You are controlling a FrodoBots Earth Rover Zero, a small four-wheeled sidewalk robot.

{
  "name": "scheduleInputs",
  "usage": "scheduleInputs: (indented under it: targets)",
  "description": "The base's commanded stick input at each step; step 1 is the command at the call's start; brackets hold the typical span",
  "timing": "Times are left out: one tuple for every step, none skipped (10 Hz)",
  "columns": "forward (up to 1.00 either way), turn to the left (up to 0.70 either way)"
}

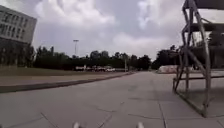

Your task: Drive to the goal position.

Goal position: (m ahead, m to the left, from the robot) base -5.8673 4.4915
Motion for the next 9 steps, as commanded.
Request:
scheduleInputs:
  targets:
    - [0.60, -0.15]
    - [0.60, -0.15]
    - [0.60, -0.15]
    - [0.60, -0.04]
    - [0.60, 0.00]
    - [0.60, 0.00]
    - [0.60, 0.00]
    - [0.60, 0.00]
    - [0.60, 0.00]
